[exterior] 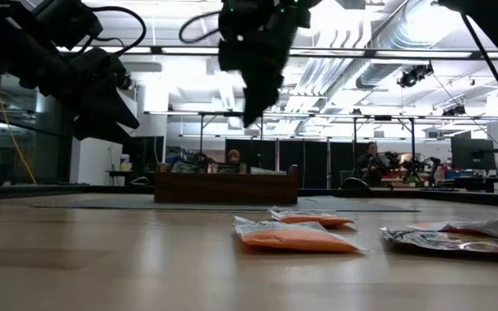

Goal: Pick & Place Tea
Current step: Put the orange tea bag into the right section of the wooden organizer

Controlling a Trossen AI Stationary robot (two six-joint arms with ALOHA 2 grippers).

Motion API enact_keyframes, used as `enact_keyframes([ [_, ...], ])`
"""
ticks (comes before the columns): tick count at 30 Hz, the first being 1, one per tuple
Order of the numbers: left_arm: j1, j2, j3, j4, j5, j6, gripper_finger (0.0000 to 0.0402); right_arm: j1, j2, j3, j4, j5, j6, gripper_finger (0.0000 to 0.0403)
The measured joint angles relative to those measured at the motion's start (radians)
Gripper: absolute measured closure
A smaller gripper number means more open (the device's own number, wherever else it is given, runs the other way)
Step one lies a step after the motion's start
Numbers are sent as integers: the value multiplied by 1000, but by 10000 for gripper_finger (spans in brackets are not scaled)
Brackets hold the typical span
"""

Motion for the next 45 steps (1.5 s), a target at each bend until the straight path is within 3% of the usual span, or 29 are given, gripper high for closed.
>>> enact_keyframes([
  [5,0,0,0,0,-7,0,131,43,-30,-145,-15,-82,31,269],
  [13,0,0,0,0,-19,0,131,144,-151,-403,180,-120,171,269],
  [24,0,0,0,0,-18,-11,131,326,-211,-644,471,-49,267,269],
  [32,0,0,0,-1,-14,-14,131,370,-211,-731,605,-38,419,269],
  [45,0,0,0,-1,10,-13,131,363,-211,-734,615,-37,444,269],
])
